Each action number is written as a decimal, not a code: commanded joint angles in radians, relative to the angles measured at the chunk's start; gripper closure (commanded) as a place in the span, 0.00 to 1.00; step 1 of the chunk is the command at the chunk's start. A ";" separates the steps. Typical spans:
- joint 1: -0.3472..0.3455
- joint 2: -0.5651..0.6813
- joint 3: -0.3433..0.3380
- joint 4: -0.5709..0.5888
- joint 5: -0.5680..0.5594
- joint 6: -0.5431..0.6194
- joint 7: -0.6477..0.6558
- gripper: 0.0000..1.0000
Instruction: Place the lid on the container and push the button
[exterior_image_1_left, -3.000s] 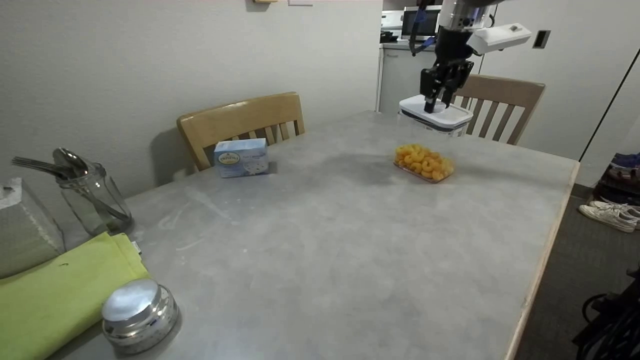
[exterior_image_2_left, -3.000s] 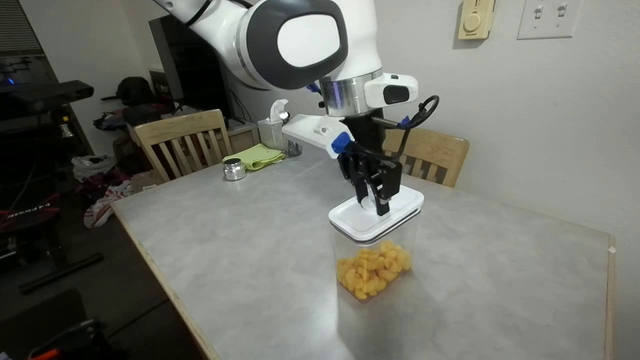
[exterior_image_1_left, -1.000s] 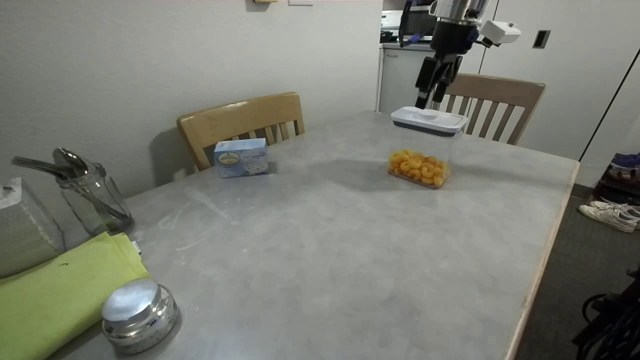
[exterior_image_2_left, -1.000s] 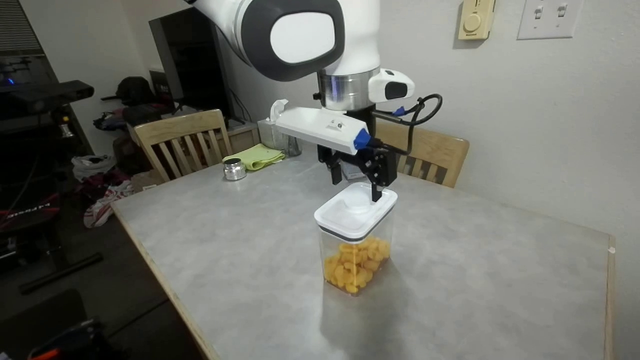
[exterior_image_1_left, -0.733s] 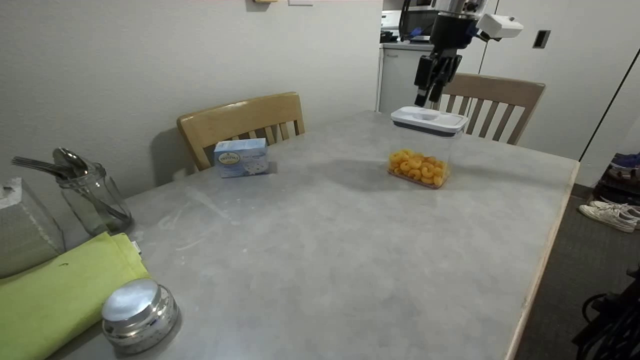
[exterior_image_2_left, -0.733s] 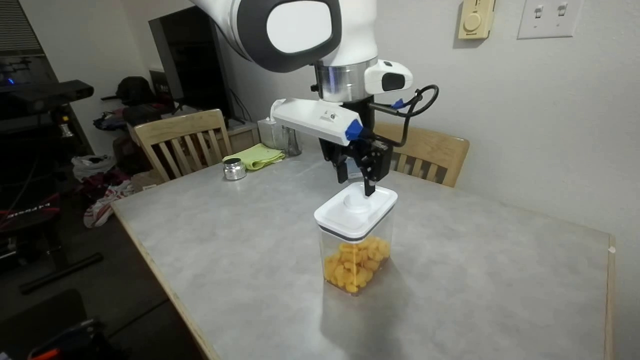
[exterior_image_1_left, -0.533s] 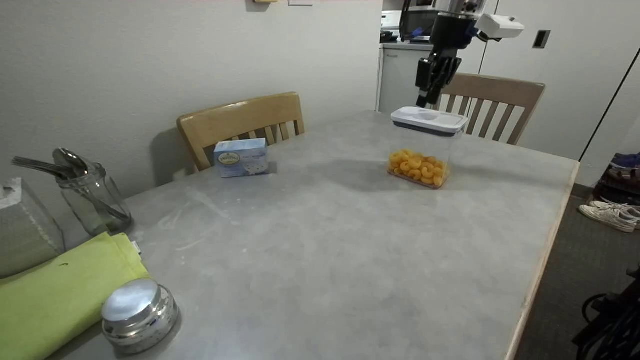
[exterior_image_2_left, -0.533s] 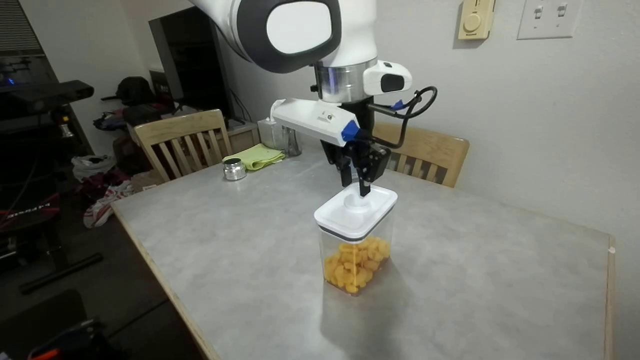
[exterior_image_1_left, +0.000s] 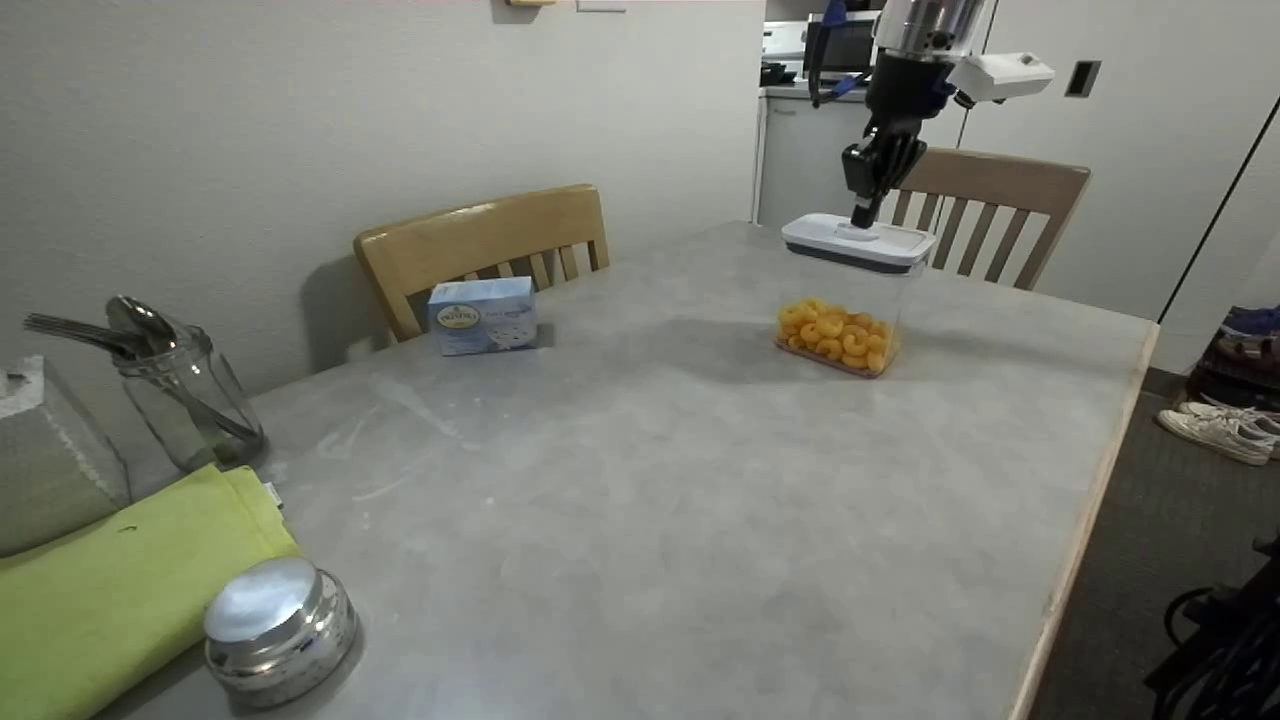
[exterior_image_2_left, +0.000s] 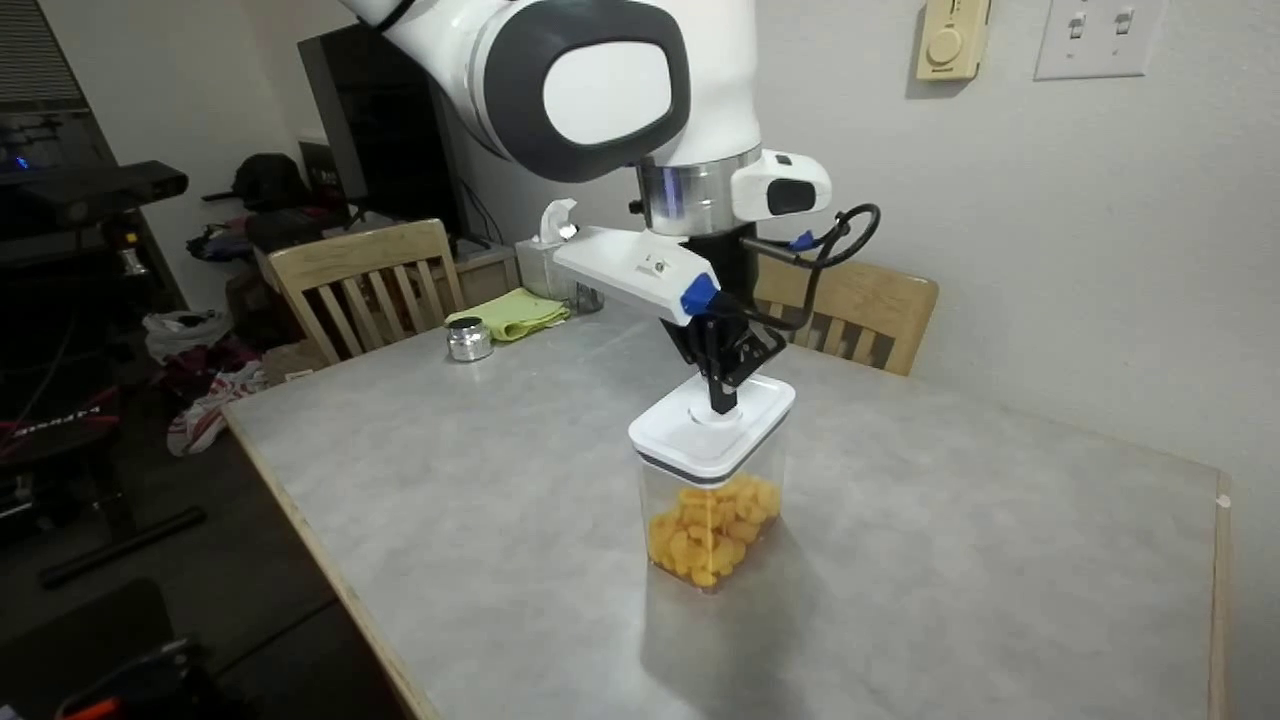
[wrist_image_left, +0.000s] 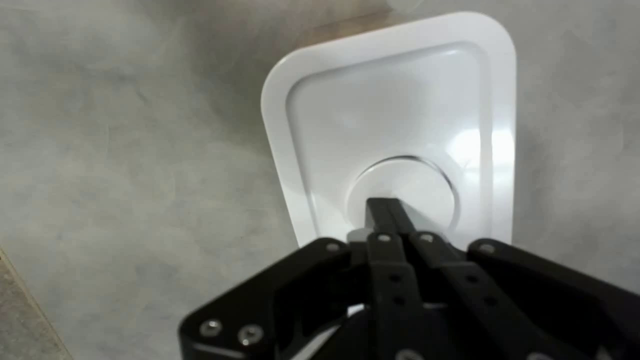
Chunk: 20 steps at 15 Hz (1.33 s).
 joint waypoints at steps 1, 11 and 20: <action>0.008 0.026 -0.012 -0.019 -0.020 0.035 0.033 1.00; 0.008 -0.036 -0.008 -0.058 -0.029 0.089 0.067 1.00; 0.057 -0.161 -0.005 -0.086 -0.044 0.119 0.100 0.68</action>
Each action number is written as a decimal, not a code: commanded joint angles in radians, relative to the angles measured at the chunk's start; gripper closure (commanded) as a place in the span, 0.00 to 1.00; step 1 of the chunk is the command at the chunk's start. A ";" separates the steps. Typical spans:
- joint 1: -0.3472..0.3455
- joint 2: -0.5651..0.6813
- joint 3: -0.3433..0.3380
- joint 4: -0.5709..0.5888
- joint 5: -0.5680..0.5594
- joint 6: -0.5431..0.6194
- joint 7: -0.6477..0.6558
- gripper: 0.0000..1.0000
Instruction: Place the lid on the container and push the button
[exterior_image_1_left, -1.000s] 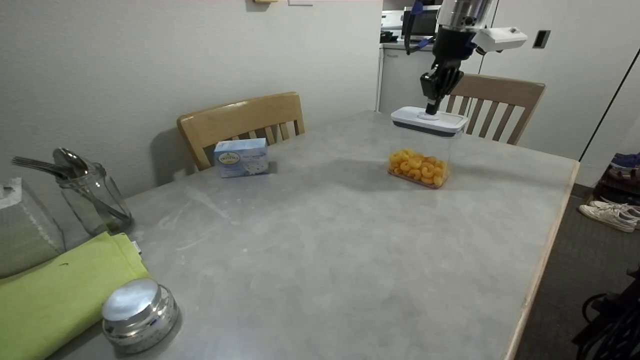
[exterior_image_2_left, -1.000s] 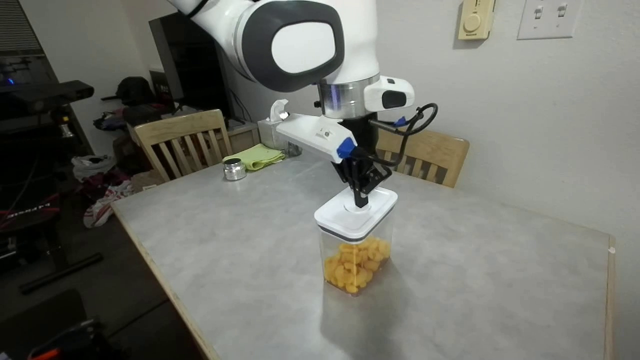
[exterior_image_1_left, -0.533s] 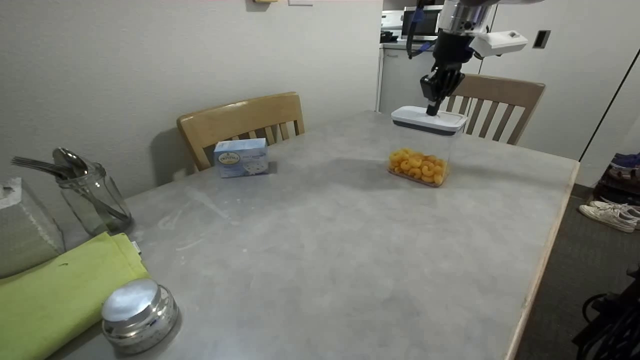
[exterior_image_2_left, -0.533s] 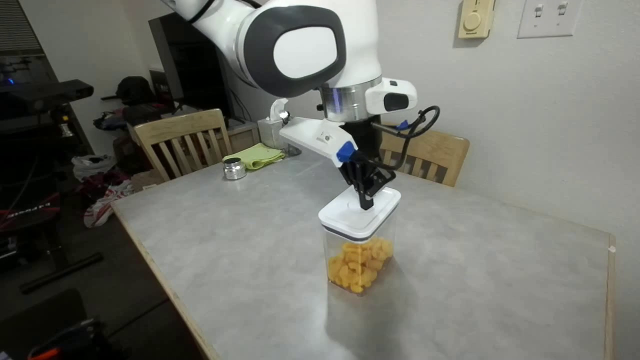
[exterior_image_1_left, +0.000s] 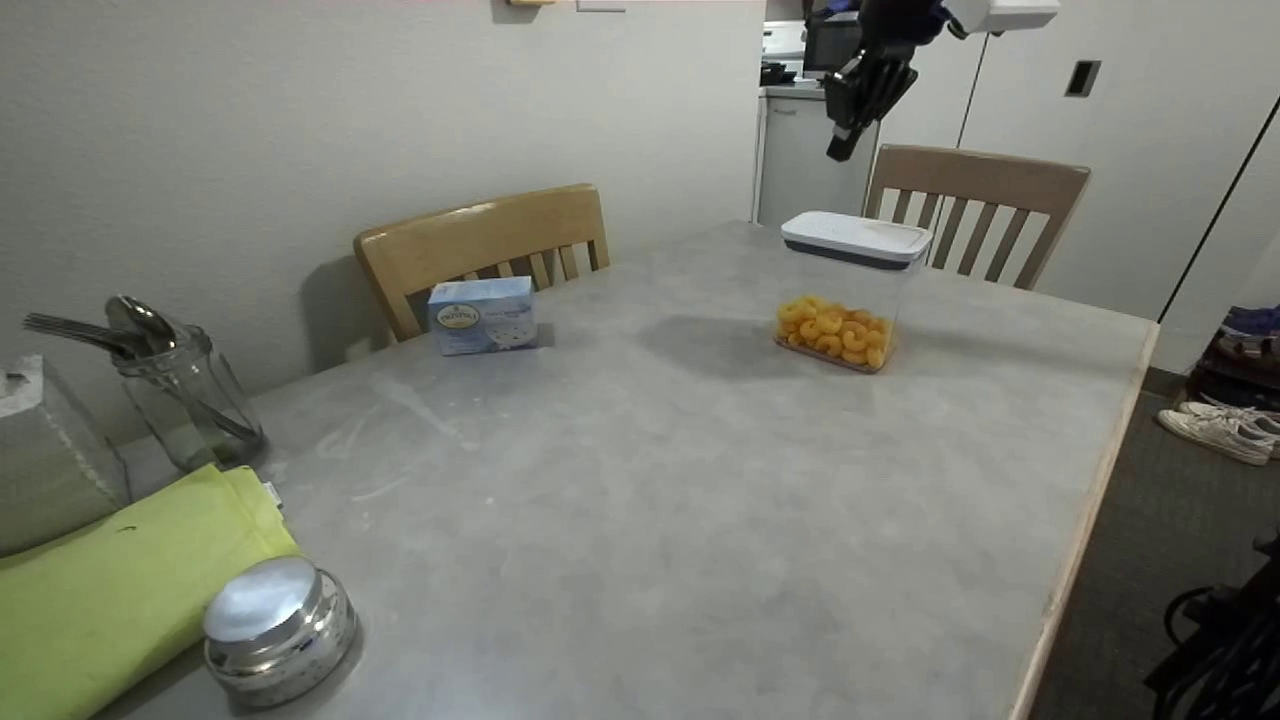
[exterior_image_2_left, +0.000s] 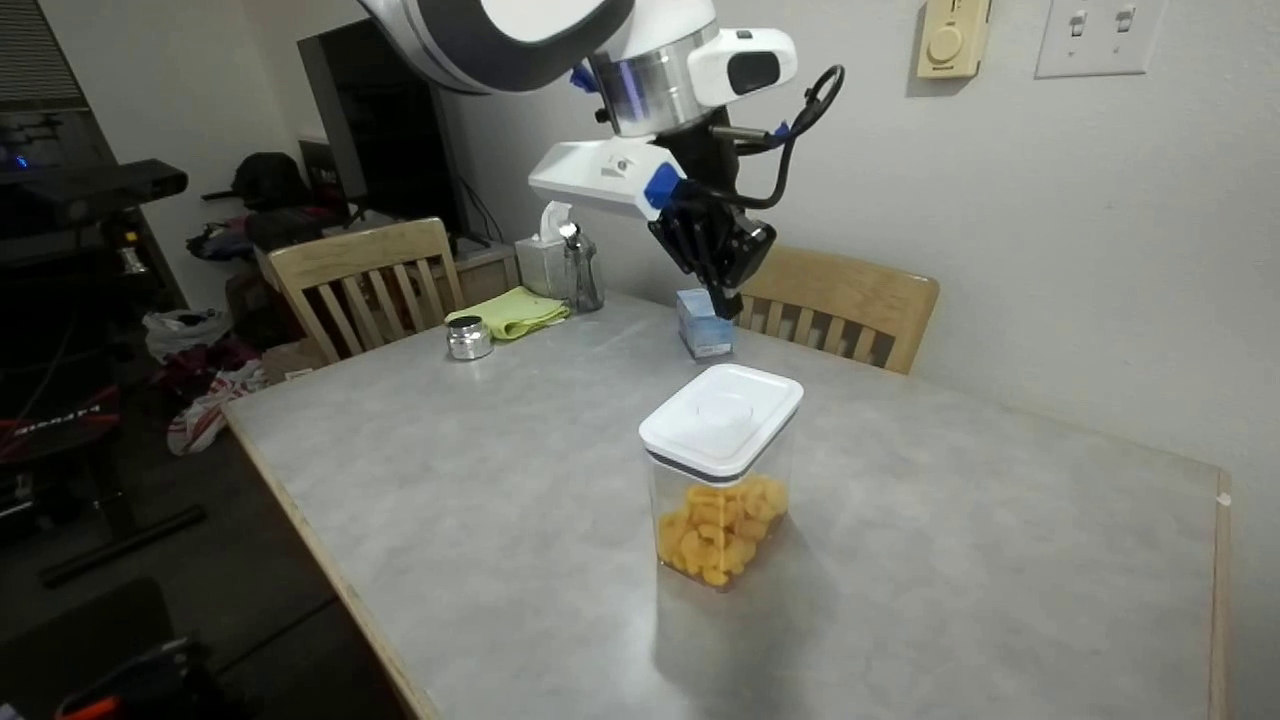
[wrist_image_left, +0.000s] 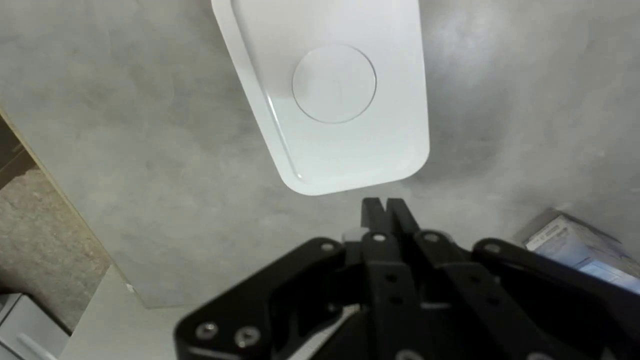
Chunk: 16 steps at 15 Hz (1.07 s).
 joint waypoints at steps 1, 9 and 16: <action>0.014 -0.036 -0.009 -0.043 -0.010 0.005 0.018 0.61; 0.019 -0.026 -0.008 -0.058 -0.006 -0.002 0.027 0.05; 0.035 -0.018 0.011 -0.070 0.025 0.015 0.013 0.00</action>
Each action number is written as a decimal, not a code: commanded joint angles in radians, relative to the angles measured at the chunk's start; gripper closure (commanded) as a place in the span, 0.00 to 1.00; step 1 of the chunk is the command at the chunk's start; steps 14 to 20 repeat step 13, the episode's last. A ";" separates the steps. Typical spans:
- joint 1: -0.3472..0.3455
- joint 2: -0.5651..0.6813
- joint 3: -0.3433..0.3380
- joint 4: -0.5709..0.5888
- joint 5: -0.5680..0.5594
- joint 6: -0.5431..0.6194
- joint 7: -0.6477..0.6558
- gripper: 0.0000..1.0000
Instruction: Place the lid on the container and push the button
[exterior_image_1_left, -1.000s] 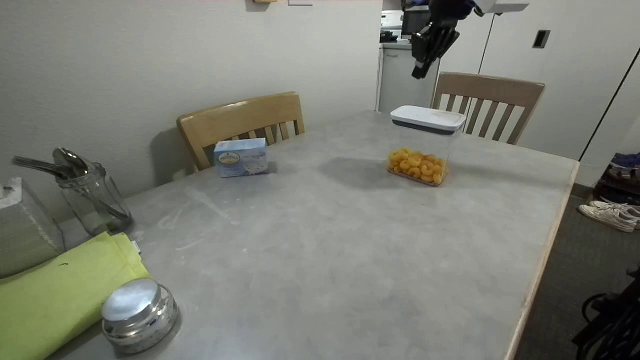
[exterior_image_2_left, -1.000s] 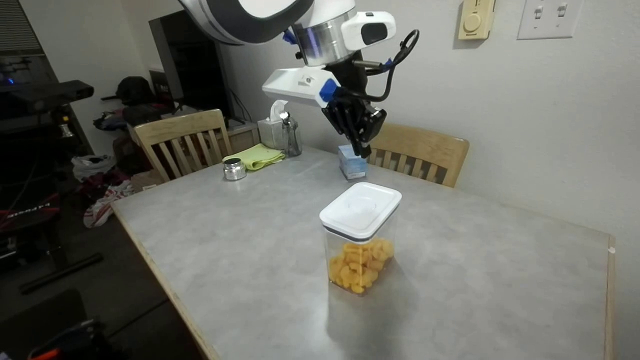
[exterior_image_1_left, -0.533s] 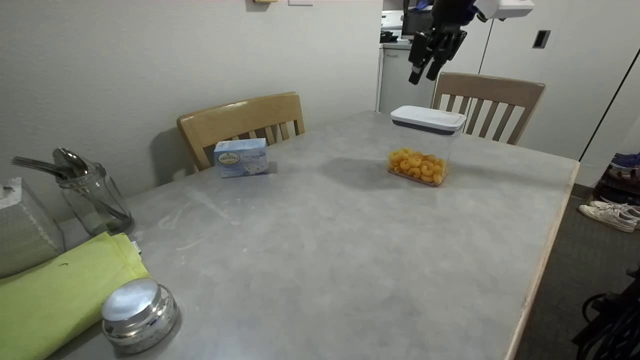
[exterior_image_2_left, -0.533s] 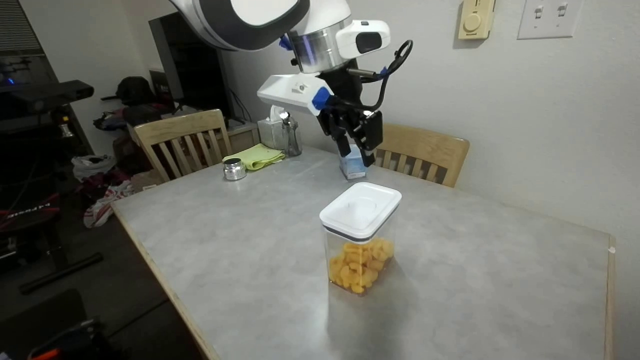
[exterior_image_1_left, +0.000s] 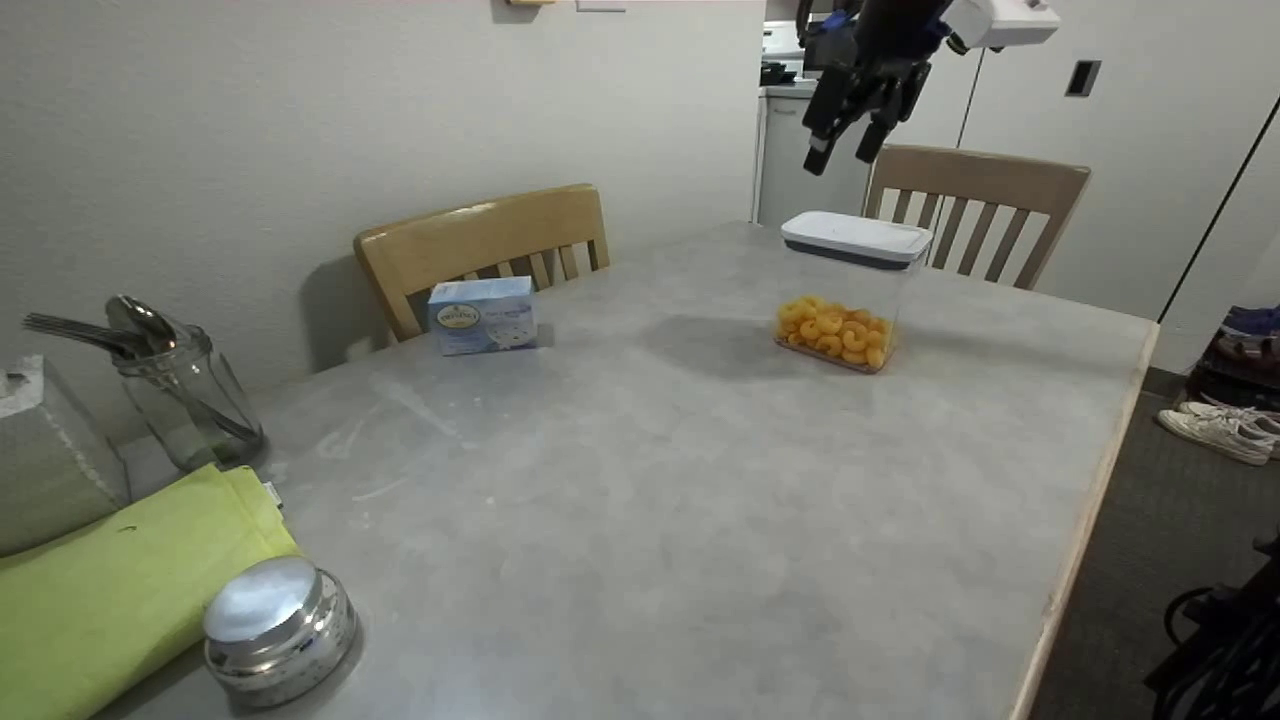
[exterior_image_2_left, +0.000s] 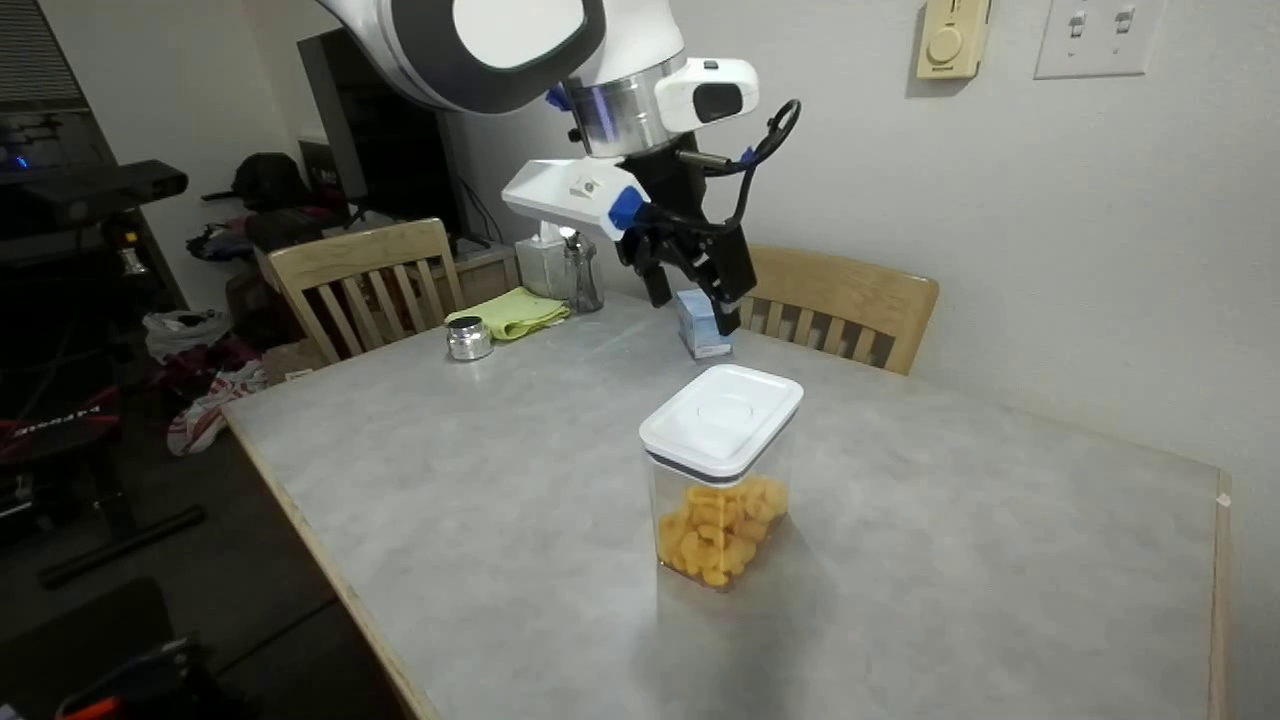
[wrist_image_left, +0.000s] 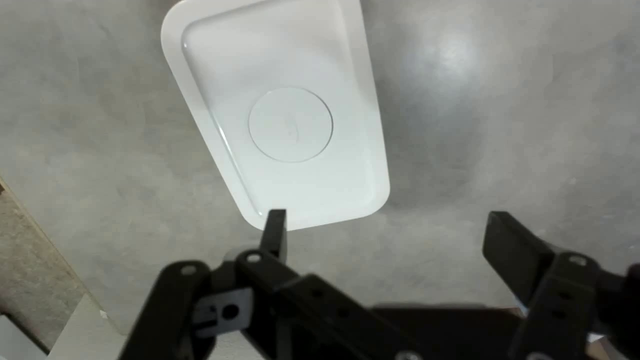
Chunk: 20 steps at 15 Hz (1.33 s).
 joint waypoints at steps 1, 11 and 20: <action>0.006 -0.004 0.007 -0.020 0.021 0.015 0.001 0.00; 0.013 0.000 0.007 -0.005 0.024 -0.002 0.003 0.00; 0.013 0.000 0.006 -0.005 0.024 -0.002 0.003 0.00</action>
